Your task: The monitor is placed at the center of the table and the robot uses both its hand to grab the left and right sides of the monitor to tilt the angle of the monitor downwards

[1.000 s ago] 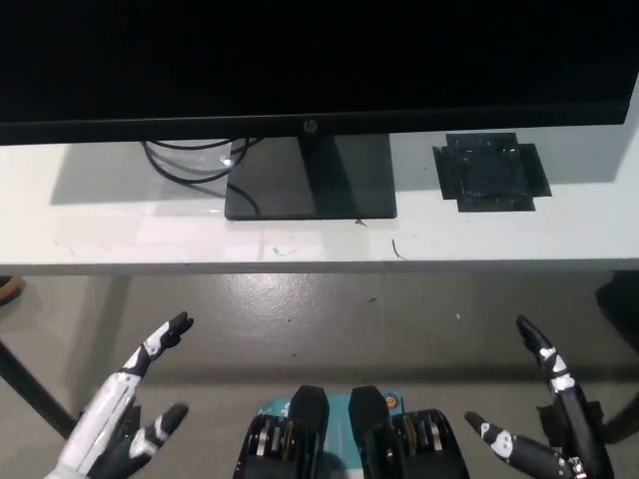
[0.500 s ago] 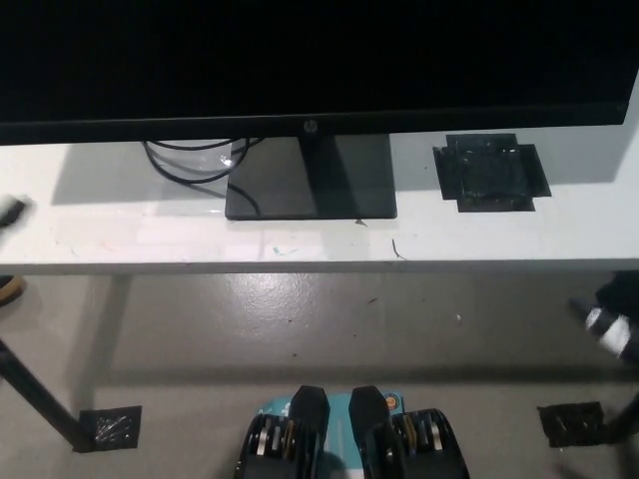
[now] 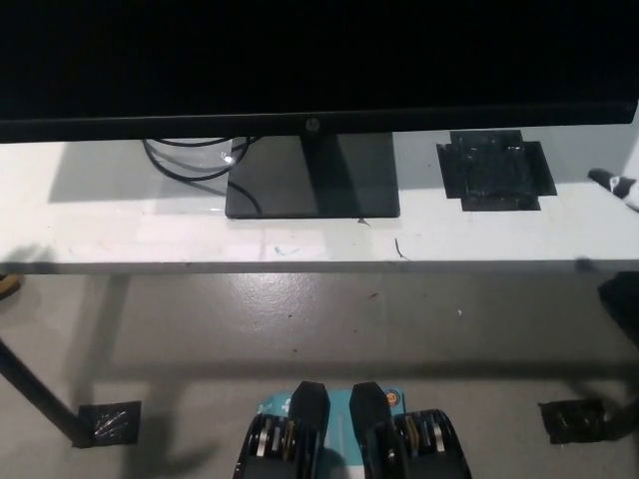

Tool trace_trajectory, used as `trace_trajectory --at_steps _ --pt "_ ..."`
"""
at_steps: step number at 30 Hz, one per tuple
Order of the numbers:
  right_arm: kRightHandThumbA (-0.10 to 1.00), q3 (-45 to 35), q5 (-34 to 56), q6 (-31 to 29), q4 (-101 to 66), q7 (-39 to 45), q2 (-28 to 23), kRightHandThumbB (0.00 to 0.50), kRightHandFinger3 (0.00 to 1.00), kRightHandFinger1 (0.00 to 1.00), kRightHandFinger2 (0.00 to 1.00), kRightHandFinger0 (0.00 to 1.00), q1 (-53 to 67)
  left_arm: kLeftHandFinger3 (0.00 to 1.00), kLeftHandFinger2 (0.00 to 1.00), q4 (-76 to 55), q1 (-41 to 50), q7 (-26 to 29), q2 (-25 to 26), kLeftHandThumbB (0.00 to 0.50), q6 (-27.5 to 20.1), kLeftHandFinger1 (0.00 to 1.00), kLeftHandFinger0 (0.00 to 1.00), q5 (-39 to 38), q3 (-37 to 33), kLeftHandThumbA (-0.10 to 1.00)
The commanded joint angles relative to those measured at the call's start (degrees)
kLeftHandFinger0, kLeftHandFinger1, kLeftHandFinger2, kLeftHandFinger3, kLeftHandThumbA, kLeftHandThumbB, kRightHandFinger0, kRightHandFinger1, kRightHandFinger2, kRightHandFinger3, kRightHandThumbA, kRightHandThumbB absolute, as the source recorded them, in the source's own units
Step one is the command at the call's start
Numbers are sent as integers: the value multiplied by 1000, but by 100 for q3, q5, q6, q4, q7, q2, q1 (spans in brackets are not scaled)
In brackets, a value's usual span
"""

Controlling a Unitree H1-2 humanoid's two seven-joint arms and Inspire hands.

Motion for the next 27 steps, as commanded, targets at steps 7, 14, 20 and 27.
trace_trajectory --at_steps 7,14,20,27 --pt "1000 45 138 261 1640 859 -341 471 1000 1000 1000 1000 -1266 1000 1000 1090 -921 -377 863 356 364 1000 1000 314 -366 913" --pt "1000 36 164 309 2546 1099 -364 500 1000 1000 1000 1000 -1948 1000 1000 1743 -1333 -404 1085 382 266 1000 1000 565 -681 926" --pt "1000 -78 309 231 3019 1229 -331 489 1000 1000 1000 1000 -2129 1000 1000 1909 -1384 -439 1095 388 278 1000 1000 602 -732 945" --pt "1000 -222 248 501 3073 1080 -373 500 1000 1000 1000 1000 -2098 1000 1000 1978 -1406 -485 1114 377 303 1000 1000 656 -758 970"
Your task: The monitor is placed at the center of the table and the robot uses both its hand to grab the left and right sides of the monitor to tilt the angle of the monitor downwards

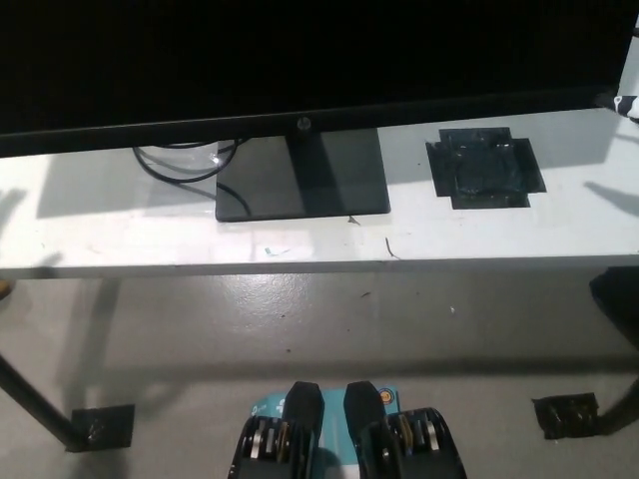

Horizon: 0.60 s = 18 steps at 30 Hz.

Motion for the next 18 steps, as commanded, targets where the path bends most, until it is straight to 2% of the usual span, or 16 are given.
trace_trajectory --at_steps 1,9,10,12,16,18 --pt "1000 -105 47 264 48 76 -149 500 1000 1000 1000 1000 -232 1000 1000 -16 -243 -86 379 377 7 1000 1000 80 20 970" --pt "1000 -373 157 199 176 78 -204 500 1000 1000 1000 1000 -106 1000 1000 19 -283 -292 339 390 89 1000 1000 2 -49 979" --pt "1000 -504 270 117 280 57 -224 500 1000 1000 1000 1000 -95 1000 1000 45 -351 -310 309 441 179 1000 1000 57 -114 1000" --pt "1000 -646 384 129 168 69 -225 500 1000 1000 1000 1000 0 1000 1000 95 -387 -335 284 450 146 1000 1000 15 -138 1000" --pt "994 -888 598 192 -31 137 -197 500 1000 1000 1000 1000 127 1000 1000 -11 -358 -314 281 458 200 1000 1000 83 -145 1000" --pt "1000 -1089 669 340 -378 19 -231 500 1000 1000 1000 1000 385 1000 1000 10 -378 -325 295 439 131 1000 1000 133 -186 1000"
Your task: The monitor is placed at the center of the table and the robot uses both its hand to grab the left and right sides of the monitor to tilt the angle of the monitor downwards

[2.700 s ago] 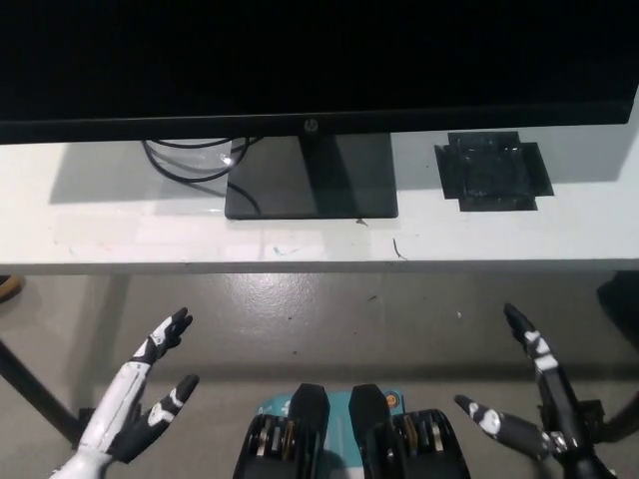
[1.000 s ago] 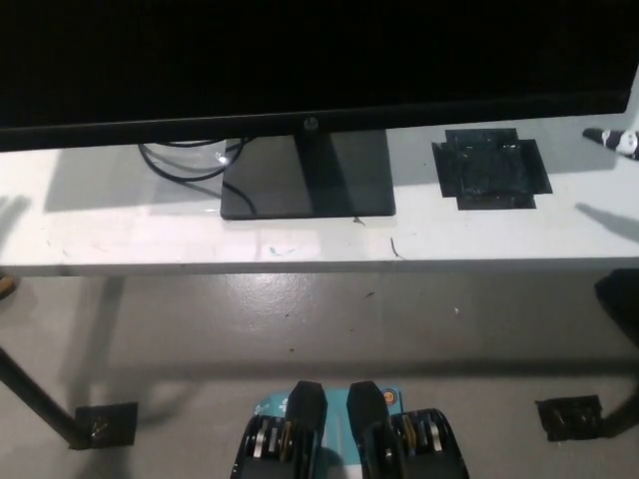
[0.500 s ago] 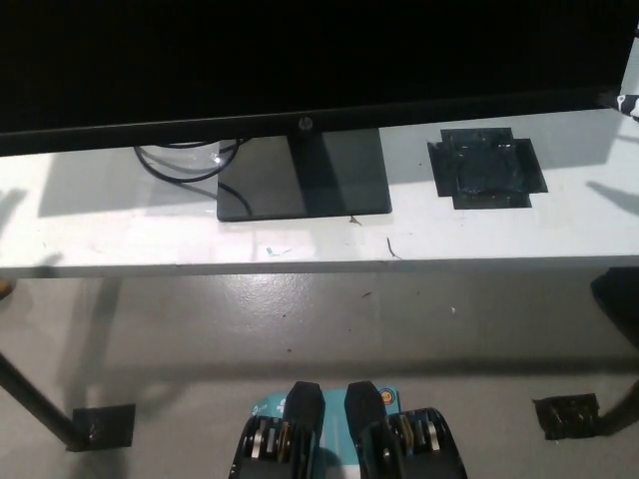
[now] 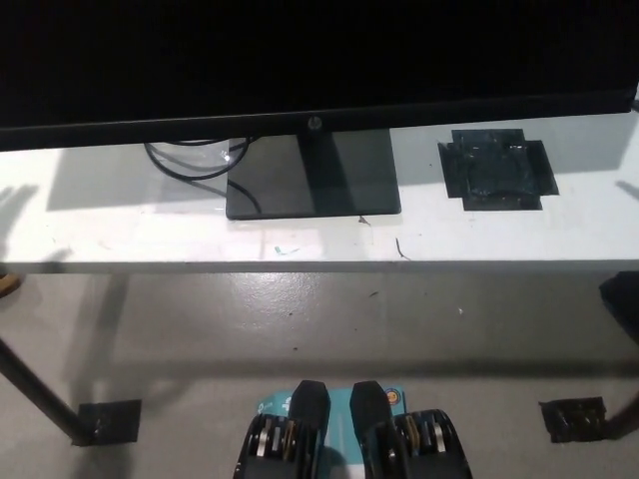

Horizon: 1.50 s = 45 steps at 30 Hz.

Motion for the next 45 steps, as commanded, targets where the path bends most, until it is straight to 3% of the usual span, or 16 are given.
trace_trajectory --at_steps 1,2,9,15,24,25,30,35,39,41,43,45 --pt "1000 -331 379 159 -487 -7 -211 500 1000 1000 1000 1000 134 1000 1000 -113 -226 -35 298 438 22 1000 1000 79 25 1000" --pt "993 -524 578 155 -556 -11 -203 500 1000 1000 1000 1000 216 1000 1000 -2 -244 -23 326 414 -145 1000 1000 94 16 1000" --pt "982 -524 576 203 -518 121 -183 500 1000 1000 1000 1000 209 1000 1000 197 -317 -89 320 410 -313 1000 1000 68 -47 1000" --pt "952 -32 427 163 -184 598 -230 500 1000 1000 1000 1000 -334 1000 1000 263 -561 -248 283 402 -367 1000 1000 44 -210 980" --pt "874 268 823 280 429 1729 -376 500 1000 1000 1000 1000 -992 1000 1000 244 -766 -301 262 470 -51 1000 1000 72 -288 970" --pt "897 336 804 199 635 1924 -425 500 1000 1000 1000 1000 -1117 1000 1000 181 -766 -262 292 498 93 1000 1000 250 -344 1000" --pt "860 558 786 272 962 2455 -524 500 1000 1000 1000 1000 -1558 1000 1000 306 -868 -373 213 489 64 1000 1000 13 -330 945" --pt "798 680 806 557 1656 2967 -582 500 1000 1000 1000 1000 -2075 1000 1000 338 -943 -430 248 480 65 1000 1000 153 -444 976" --pt "767 913 602 667 2321 3393 -686 455 1000 1000 1000 1000 -2519 1000 1000 455 -1167 -600 261 450 136 1000 1000 259 -648 994" --pt "687 985 596 811 2655 3590 -694 469 1000 1000 1000 1000 -2711 1000 1000 563 -1336 -726 264 488 248 1000 1000 307 -785 1000" --pt "658 1166 445 798 2896 3743 -762 483 1000 1000 1000 1000 -2850 1000 1000 907 -1649 -769 178 489 101 1000 1000 410 -990 1000" --pt "645 1340 288 661 3055 3819 -832 463 1000 1000 1000 1000 -2924 1000 1000 1115 -1884 -824 80 493 118 1000 1000 437 -1152 967"
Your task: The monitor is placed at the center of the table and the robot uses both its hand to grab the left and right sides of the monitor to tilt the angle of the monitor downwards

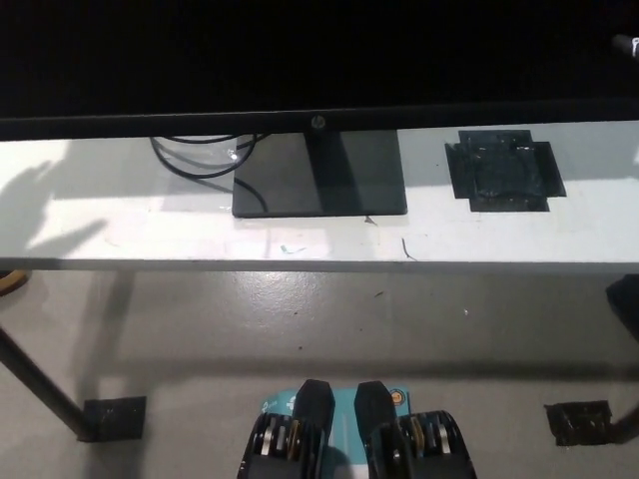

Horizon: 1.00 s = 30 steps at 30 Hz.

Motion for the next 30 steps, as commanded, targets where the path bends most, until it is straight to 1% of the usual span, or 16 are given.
trace_trajectory --at_steps 1,2,3,4,5,7,10,11,16,17,20,23,24,26,27,30 --pt "637 320 -305 -91 228 704 -179 432 1000 1000 1000 1000 -601 1000 1000 252 -712 -388 32 473 64 1000 1000 170 -330 932" --pt "633 384 -337 -134 296 737 -182 424 1000 1000 1000 1000 -638 1000 1000 288 -771 -395 18 470 59 1000 1000 172 -377 914" --pt "611 428 -363 -86 338 726 -160 471 1000 1000 1000 1000 -675 1000 1000 390 -869 -410 -13 458 -62 1000 1000 212 -450 900" --pt "587 445 -346 -52 438 761 -130 479 1000 1000 1000 1000 -725 1000 1000 516 -964 -420 -54 444 -166 1000 1000 210 -504 874" --pt "585 452 -345 -21 542 788 -98 480 1000 1000 1000 1000 -782 1000 1000 580 -1073 -467 -60 459 -85 1000 1000 269 -583 881" --pt "609 515 -428 -64 637 736 -57 500 1000 1000 1000 1000 -835 1000 1000 606 -1175 -512 -130 428 -5 1000 1000 257 -656 849" --pt "631 631 -565 -263 745 656 -14 500 1000 1000 1000 1000 -871 1000 1000 672 -1248 -535 -191 437 19 1000 1000 280 -758 833" --pt "608 658 -596 -227 811 600 76 498 1000 1000 1000 1000 -941 1000 1000 696 -1257 -613 -152 423 52 1000 1000 254 -793 822" --pt "621 786 -740 -235 921 476 335 500 1000 1000 1000 1000 -1054 1000 1000 718 -1136 -539 -33 435 88 1000 1000 487 -931 854" --pt "577 772 -709 -154 937 525 384 500 1000 1000 1000 1000 -1077 1000 1000 750 -1145 -505 -23 400 60 1000 1000 599 -1008 836" --pt "555 812 -769 -231 1015 581 435 500 1000 1000 1000 1000 -1106 1000 1000 977 -1236 -403 30 392 -100 1000 1000 918 -1250 840" --pt "519 834 -795 -157 1018 656 473 500 1000 1000 1000 1000 -1094 1000 1000 1341 -1404 -152 89 419 -455 1000 1000 1414 -1578 906" --pt "557 940 -908 -234 982 651 482 500 1000 1000 1000 1000 -1071 1000 1000 1567 -1512 -9 143 436 -707 1000 1000 1728 -1800 934" --pt "560 1008 -967 -371 991 665 499 500 1000 1000 1000 1000 -1049 1000 1000 1777 -1625 254 200 443 -930 1000 1000 2108 -2074 971" --pt "507 1011 -962 -352 1037 678 528 499 1000 1000 1000 1000 -1042 1000 1000 1895 -1693 390 231 451 -992 1000 1000 2355 -2246 977" --pt "419 1194 -1182 -331 1093 412 635 500 1000 1000 1000 1000 -1026 1000 1000 2385 -1975 901 279 428 -1196 1000 1000 3042 -2779 870"
